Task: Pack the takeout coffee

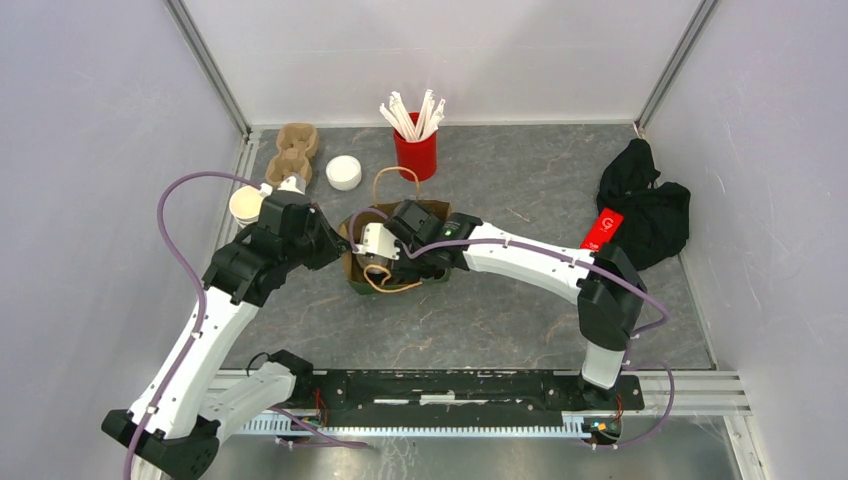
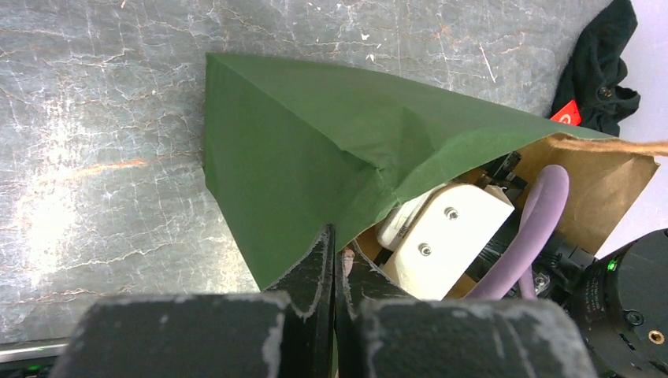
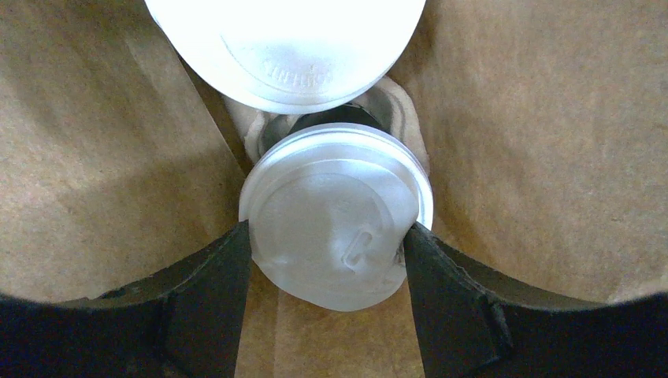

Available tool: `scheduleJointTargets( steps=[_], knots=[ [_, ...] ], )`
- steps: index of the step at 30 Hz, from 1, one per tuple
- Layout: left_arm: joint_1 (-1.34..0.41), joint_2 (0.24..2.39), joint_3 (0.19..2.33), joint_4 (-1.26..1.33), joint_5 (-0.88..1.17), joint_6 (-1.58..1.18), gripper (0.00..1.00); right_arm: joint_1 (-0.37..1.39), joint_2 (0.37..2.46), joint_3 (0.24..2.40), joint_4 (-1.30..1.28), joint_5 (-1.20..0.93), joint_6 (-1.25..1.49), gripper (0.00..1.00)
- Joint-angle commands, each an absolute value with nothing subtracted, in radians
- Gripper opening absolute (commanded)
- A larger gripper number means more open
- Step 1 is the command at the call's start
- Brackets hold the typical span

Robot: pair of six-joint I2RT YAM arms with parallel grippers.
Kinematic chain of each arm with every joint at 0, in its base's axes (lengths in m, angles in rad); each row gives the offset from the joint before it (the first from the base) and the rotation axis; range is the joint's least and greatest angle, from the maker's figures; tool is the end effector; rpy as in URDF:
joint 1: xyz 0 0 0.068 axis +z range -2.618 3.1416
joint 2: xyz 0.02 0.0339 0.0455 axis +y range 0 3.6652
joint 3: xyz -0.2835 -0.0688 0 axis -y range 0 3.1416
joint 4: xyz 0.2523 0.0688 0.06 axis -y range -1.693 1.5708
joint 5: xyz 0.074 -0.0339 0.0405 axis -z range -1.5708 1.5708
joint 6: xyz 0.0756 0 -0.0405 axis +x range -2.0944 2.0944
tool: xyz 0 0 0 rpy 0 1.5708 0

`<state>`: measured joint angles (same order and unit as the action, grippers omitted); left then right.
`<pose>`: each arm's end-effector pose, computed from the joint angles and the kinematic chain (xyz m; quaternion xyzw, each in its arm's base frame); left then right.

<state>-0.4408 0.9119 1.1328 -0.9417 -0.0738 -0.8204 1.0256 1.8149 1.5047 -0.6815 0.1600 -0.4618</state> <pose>0.1757 -0.0767 0.3529 -0.1867 0.8912 -0.2158 0.3526 0.2325 0.3601 0.2443 -0.6300 0.7185 0.0056 0.2947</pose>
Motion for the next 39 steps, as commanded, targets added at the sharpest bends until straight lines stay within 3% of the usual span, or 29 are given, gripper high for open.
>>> scheduleJointTargets(
  steps=[1, 2, 4, 5, 23, 30, 39],
  knots=[
    [-0.444, 0.91, 1.161, -0.901, -0.085, -0.869, 0.02, 1.016, 1.843, 1.508, -0.81, 0.08, -0.377, 0.71],
    [-0.444, 0.912, 1.161, -0.898, -0.085, -0.87, 0.02, 1.019, 1.836, 1.519, -0.816, 0.081, -0.369, 0.74],
    [-0.443, 0.924, 1.167, -0.897, -0.087, -0.869, 0.02, 1.021, 1.833, 1.551, -0.844, 0.095, -0.359, 0.96],
    [-0.443, 0.931, 1.171, -0.897, -0.084, -0.868, 0.02, 1.023, 1.833, 1.578, -0.859, 0.1, -0.357, 0.98],
    [-0.443, 1.019, 1.247, -0.935, -0.053, -0.87, 0.02, 1.098, 1.755, 1.857, -0.996, 0.179, -0.199, 0.97],
    [-0.444, 1.03, 1.261, -0.949, -0.061, -0.864, 0.02, 1.096, 1.716, 2.036, -1.039, 0.265, -0.132, 0.97],
    [-0.443, 1.076, 1.269, -0.945, -0.034, -0.856, 0.02, 1.064, 1.644, 2.08, -1.053, 0.487, -0.03, 0.98]
  ],
)
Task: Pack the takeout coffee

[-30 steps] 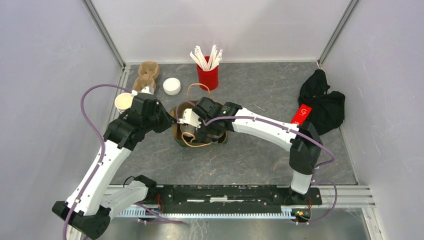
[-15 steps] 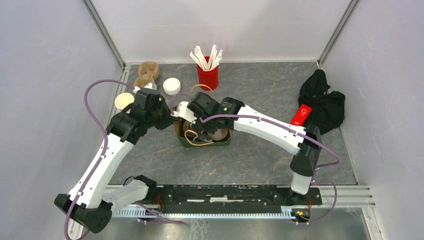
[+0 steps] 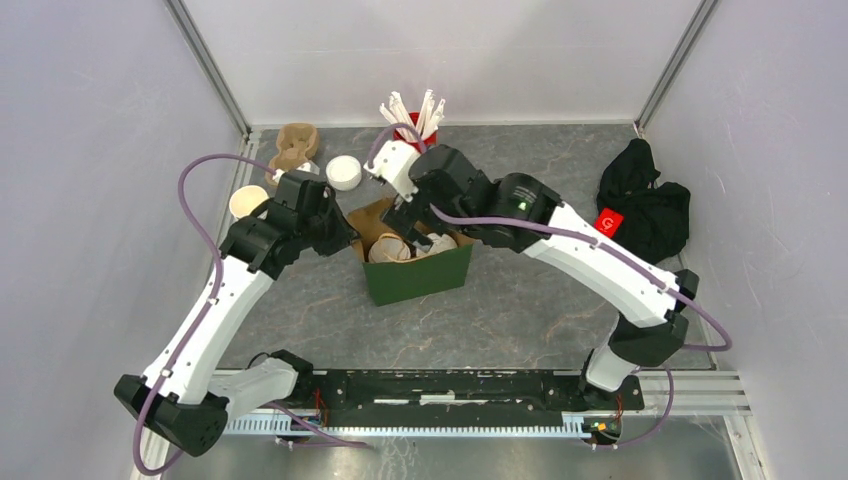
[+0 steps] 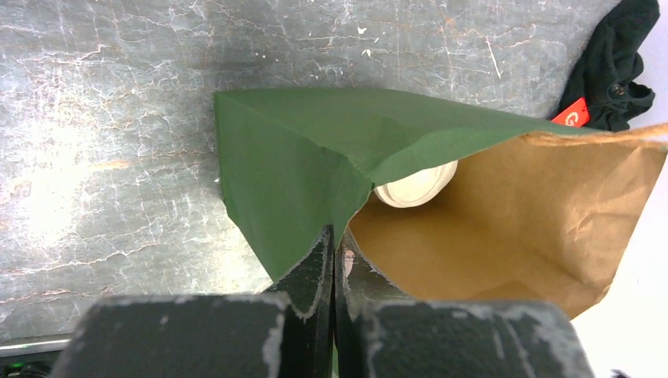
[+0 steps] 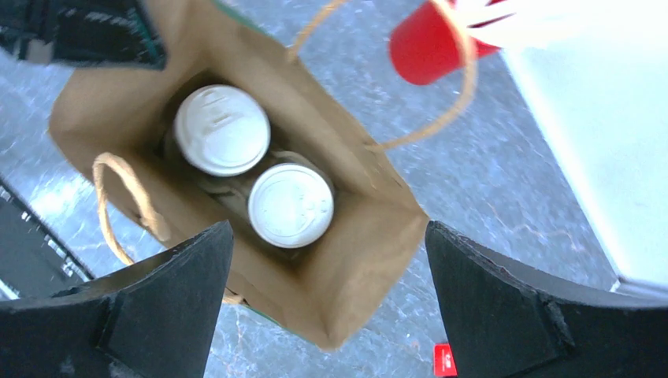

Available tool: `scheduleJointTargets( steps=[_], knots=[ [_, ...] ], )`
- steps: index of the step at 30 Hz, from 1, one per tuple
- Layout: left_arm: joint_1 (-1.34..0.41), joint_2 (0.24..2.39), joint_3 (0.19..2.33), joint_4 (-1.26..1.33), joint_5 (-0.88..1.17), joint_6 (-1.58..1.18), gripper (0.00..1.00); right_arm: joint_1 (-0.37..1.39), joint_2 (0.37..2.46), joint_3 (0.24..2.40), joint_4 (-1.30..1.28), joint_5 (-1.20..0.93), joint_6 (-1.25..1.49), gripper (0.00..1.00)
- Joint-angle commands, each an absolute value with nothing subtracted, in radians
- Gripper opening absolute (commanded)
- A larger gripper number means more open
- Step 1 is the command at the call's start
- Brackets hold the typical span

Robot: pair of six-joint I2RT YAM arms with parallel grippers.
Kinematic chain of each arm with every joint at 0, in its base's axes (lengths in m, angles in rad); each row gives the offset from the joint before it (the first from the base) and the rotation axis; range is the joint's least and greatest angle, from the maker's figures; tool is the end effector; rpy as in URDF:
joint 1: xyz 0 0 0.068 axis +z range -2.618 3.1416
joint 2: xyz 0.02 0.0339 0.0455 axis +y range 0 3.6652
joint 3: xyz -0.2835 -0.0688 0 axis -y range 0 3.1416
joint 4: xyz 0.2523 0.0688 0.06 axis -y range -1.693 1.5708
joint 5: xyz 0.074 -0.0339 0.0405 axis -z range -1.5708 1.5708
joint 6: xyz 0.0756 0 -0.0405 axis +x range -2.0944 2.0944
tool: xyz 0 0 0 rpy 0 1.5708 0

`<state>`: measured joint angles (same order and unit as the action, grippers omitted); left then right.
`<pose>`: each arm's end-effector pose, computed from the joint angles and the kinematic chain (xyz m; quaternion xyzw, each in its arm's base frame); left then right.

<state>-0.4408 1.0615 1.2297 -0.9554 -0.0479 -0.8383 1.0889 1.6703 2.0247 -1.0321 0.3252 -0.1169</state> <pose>0.2059 -0.0932 0.3565 -0.1914 0.9040 -0.2101 0.3195 0.1963 0.3232 0.4481 -0.4471 0.7728 0.0700 0.4450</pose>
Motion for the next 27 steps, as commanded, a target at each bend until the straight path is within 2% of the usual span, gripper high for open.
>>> scheduleJointTargets(
  steps=[1, 4, 9, 12, 20, 27],
  knots=[
    [-0.443, 1.082, 1.271, -0.945, -0.034, -0.855, 0.02, 1.051, 1.637, 2.092, -1.066, 0.528, -0.014, 0.98],
    [-0.443, 1.089, 1.279, -0.954, -0.056, -0.848, 0.02, 0.98, 1.56, 2.034, -1.028, 0.548, -0.002, 0.98],
    [-0.444, 1.07, 1.266, -1.001, -0.124, -0.86, 0.02, 0.87, 1.396, 1.816, -0.808, 0.514, -0.002, 0.98],
    [-0.442, 1.04, 1.26, -1.041, -0.184, -0.866, 0.02, 0.774, 1.374, 1.719, -0.659, 0.411, -0.004, 0.98],
    [-0.44, 0.987, 1.291, -1.158, -0.296, -0.888, 0.02, 0.525, 1.511, 1.658, -0.333, 0.094, 0.2, 0.97],
    [-0.439, 0.987, 1.28, -1.152, -0.28, -0.883, 0.02, 0.474, 1.708, 1.59, 0.035, -0.12, 0.423, 0.78]
  ],
)
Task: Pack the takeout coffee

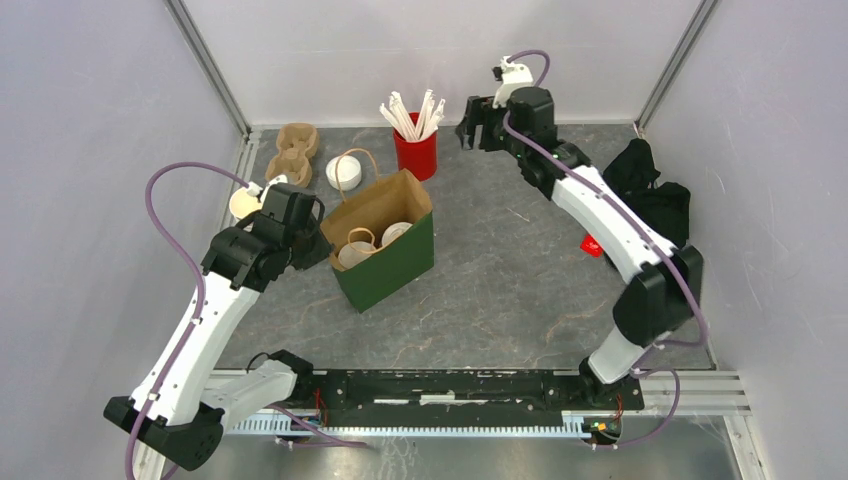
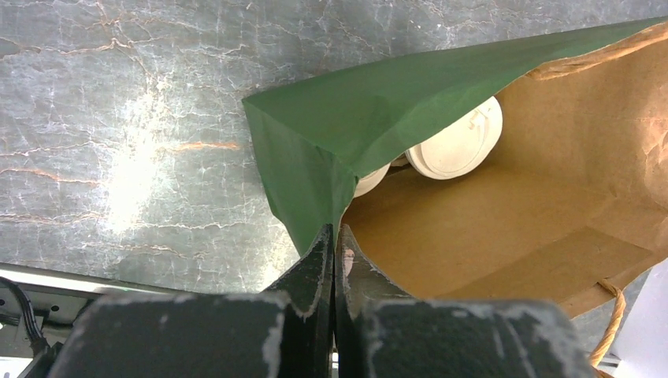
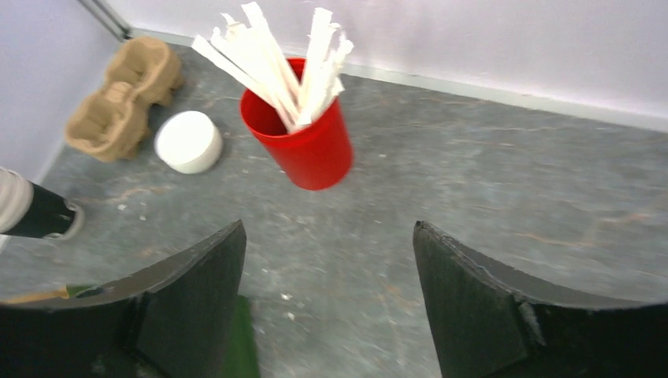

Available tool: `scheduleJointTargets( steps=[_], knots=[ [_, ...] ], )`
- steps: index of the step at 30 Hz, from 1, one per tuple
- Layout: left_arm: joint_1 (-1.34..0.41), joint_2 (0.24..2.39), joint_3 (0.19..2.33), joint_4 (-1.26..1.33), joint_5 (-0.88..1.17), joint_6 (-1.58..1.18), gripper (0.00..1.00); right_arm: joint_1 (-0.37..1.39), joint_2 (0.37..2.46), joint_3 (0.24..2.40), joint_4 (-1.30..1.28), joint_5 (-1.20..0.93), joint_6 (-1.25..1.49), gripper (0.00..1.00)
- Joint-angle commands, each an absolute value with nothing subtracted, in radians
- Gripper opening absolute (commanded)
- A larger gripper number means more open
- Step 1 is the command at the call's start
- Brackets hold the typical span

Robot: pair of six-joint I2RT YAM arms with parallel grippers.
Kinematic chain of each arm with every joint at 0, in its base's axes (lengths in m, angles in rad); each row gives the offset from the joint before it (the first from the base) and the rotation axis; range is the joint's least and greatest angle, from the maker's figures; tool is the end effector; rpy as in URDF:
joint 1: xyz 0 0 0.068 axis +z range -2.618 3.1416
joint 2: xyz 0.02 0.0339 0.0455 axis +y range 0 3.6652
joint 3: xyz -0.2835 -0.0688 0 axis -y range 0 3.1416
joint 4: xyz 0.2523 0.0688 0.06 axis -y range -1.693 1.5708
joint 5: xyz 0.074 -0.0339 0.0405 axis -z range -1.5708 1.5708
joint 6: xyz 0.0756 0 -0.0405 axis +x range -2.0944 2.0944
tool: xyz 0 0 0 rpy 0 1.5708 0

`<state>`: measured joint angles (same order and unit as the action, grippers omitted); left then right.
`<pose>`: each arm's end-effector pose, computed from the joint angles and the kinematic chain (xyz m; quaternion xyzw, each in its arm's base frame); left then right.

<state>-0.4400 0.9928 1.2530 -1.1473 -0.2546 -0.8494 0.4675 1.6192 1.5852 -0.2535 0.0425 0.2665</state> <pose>0.1768 -0.0622 0.3598 -0.2316 0.9064 -0.1042 0.3377 0.3865 0.1915 0.4057 -0.0677 0.7982 0.1988 0.5646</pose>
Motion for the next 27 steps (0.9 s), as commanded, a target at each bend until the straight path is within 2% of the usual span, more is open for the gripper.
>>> scheduleJointTargets(
  steps=[1, 3, 9, 27],
  knots=[
    [-0.439, 0.986, 1.282, -1.151, -0.277, -0.885, 0.02, 0.474, 1.742, 1.604, 0.052, -0.132, 0.438, 0.75],
    [-0.44, 0.986, 1.287, -1.151, -0.27, -0.888, 0.02, 0.471, 1.81, 1.628, 0.096, -0.156, 0.47, 0.65],
    [-0.439, 0.971, 1.285, -1.153, -0.269, -0.884, 0.02, 0.459, 1.926, 1.627, 0.192, -0.152, 0.602, 0.53],
    [-0.439, 1.018, 1.293, -1.106, -0.199, -0.87, 0.02, 0.458, 2.121, 1.783, 0.184, -0.086, 0.586, 0.45]
  ],
)
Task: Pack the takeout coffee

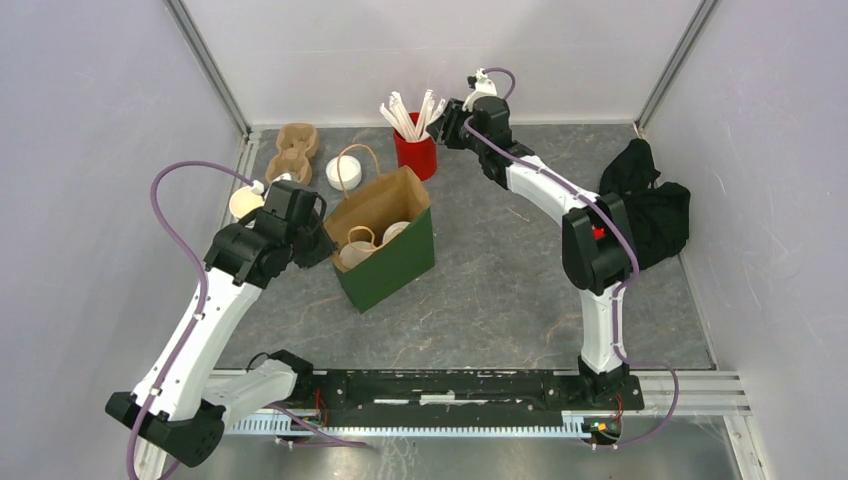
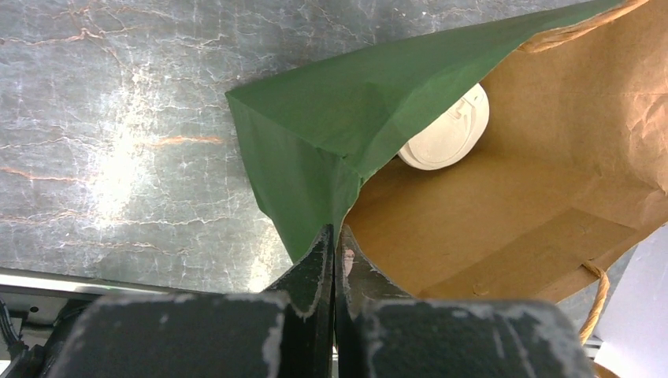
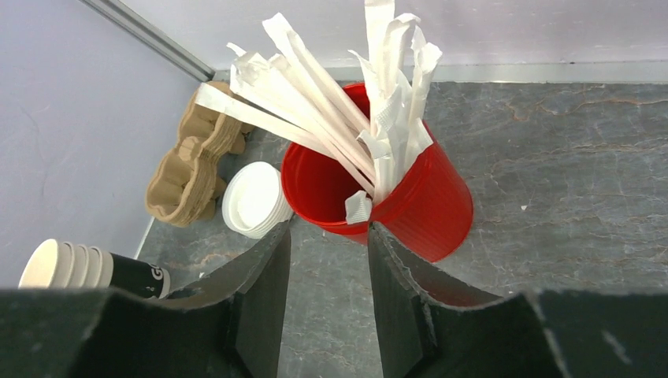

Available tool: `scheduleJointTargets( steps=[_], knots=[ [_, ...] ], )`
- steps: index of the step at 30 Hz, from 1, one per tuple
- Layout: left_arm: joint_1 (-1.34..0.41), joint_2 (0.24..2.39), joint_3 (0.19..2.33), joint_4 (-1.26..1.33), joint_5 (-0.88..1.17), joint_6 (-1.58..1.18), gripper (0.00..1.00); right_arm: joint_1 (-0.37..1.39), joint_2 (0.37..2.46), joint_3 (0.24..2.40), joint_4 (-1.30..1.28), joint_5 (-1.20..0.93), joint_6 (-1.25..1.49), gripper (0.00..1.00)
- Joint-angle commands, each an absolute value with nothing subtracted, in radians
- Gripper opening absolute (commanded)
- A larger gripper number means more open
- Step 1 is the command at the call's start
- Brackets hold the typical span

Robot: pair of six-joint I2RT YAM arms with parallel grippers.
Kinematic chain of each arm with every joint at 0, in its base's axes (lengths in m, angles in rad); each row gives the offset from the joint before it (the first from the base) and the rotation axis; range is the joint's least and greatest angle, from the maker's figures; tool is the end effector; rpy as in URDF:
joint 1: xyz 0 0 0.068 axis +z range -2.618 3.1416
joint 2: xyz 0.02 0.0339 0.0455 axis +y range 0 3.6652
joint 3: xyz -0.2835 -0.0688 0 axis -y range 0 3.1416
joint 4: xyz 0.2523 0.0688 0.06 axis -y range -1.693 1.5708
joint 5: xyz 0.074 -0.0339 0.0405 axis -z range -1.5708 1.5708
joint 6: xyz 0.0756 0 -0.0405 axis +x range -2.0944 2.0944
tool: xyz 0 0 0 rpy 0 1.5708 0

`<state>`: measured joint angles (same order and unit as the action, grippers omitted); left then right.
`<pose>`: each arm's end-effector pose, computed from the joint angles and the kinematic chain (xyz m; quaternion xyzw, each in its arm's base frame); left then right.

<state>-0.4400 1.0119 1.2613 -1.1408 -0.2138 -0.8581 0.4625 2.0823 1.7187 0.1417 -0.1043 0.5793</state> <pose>0.1808 -0.0674 0.3592 -0.2293 0.9097 -0.1201 0.3247 0.4989 0.2576 0.2942 0.0130 0.7806 0.3457 0.5206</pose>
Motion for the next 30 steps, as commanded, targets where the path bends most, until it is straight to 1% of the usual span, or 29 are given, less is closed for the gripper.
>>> scheduleJointTargets(
  steps=[1, 9, 12, 19, 22, 25, 30],
  knots=[
    [-0.439, 1.02, 1.293, -1.105, -0.198, -0.868, 0.02, 0.458, 2.131, 1.793, 0.183, -0.083, 0.585, 0.45],
    [-0.439, 1.04, 1.303, -1.1, -0.189, -0.858, 0.02, 0.457, 2.201, 1.872, 0.166, -0.069, 0.563, 0.41],
    [-0.439, 1.04, 1.3, -1.099, -0.189, -0.856, 0.02, 0.457, 2.219, 1.899, 0.162, -0.067, 0.557, 0.37],
    [-0.439, 1.046, 1.289, -1.087, -0.181, -0.856, 0.02, 0.454, 2.241, 1.944, 0.139, -0.067, 0.548, 0.21],
    [-0.44, 1.048, 1.287, -1.085, -0.179, -0.856, 0.02, 0.454, 2.233, 1.968, 0.115, -0.074, 0.537, 0.12],
    [-0.439, 1.048, 1.281, -1.077, -0.177, -0.856, 0.02, 0.454, 2.199, 1.977, 0.091, -0.076, 0.534, 0.07],
    [-0.439, 1.047, 1.281, -1.071, -0.179, -0.851, 0.02, 0.454, 2.112, 1.993, 0.041, -0.059, 0.5, 0.04]
  ],
)
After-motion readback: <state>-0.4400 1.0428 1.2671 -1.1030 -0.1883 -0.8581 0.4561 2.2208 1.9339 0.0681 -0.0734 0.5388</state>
